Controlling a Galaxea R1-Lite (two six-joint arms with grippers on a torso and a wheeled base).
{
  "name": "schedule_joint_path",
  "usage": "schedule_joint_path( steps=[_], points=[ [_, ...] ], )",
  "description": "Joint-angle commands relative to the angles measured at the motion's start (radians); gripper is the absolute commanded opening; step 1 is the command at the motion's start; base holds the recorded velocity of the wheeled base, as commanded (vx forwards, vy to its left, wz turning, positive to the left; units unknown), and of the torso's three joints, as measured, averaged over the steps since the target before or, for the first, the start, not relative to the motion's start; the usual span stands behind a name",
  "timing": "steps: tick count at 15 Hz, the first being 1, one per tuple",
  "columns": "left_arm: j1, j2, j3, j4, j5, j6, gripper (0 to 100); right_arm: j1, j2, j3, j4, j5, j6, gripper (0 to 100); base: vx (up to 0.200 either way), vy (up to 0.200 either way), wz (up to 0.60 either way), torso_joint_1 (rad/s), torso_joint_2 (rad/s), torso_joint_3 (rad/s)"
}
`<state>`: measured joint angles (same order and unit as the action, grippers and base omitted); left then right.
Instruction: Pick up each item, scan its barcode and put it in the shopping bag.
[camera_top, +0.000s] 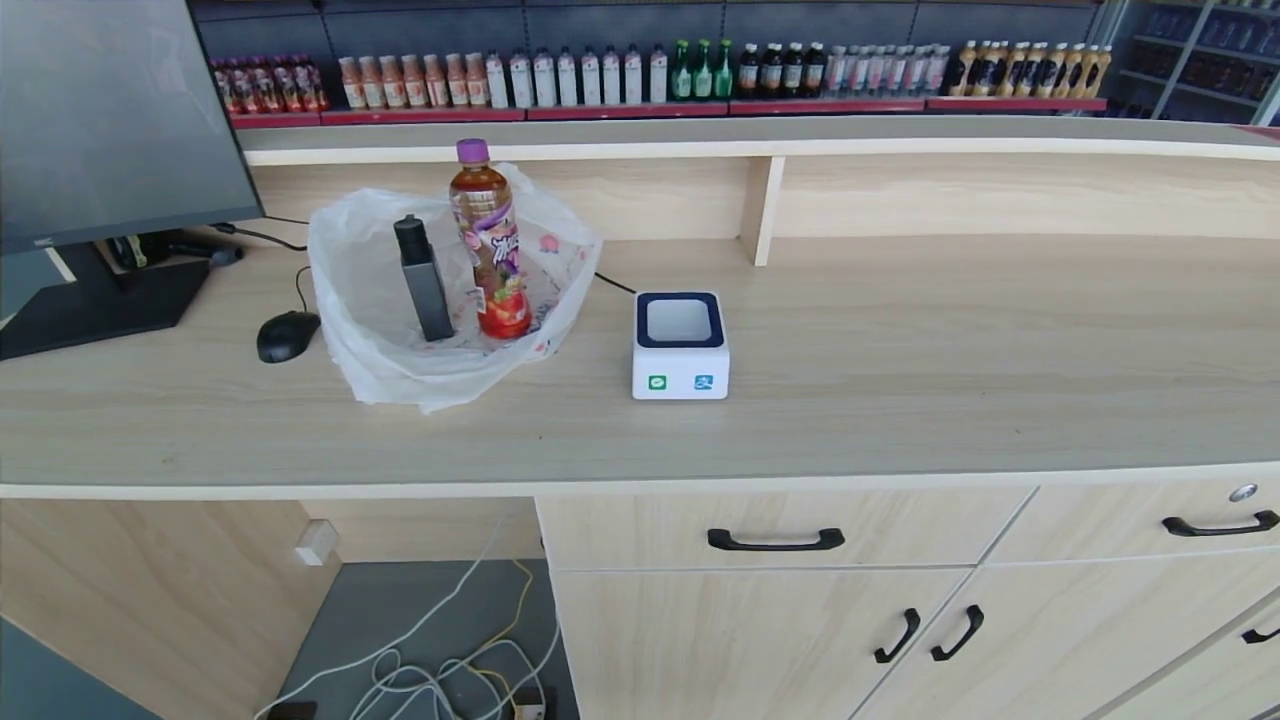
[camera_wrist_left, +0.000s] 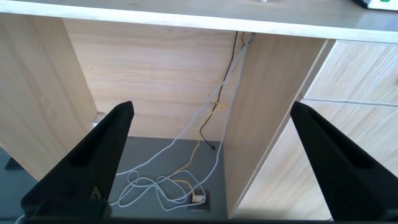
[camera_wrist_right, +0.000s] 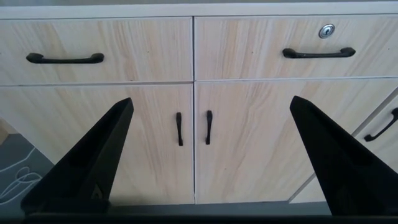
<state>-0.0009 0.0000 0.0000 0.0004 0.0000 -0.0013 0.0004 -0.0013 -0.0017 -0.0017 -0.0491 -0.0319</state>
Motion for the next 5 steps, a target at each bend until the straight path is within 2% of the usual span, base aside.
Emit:
schedule_joint_path(
  steps=[1, 5],
  points=[
    [0.001, 0.000, 0.000, 0.000, 0.000, 0.000, 100, 0.001, 0.001, 0.000, 0.000, 0.000, 0.000, 100, 0.000, 0.000, 0.00, 0.000, 0.00, 0.000],
    [0.001, 0.000, 0.000, 0.000, 0.000, 0.000, 100, 0.001, 0.001, 0.000, 0.000, 0.000, 0.001, 100, 0.000, 0.000, 0.00, 0.000, 0.00, 0.000]
  ],
)
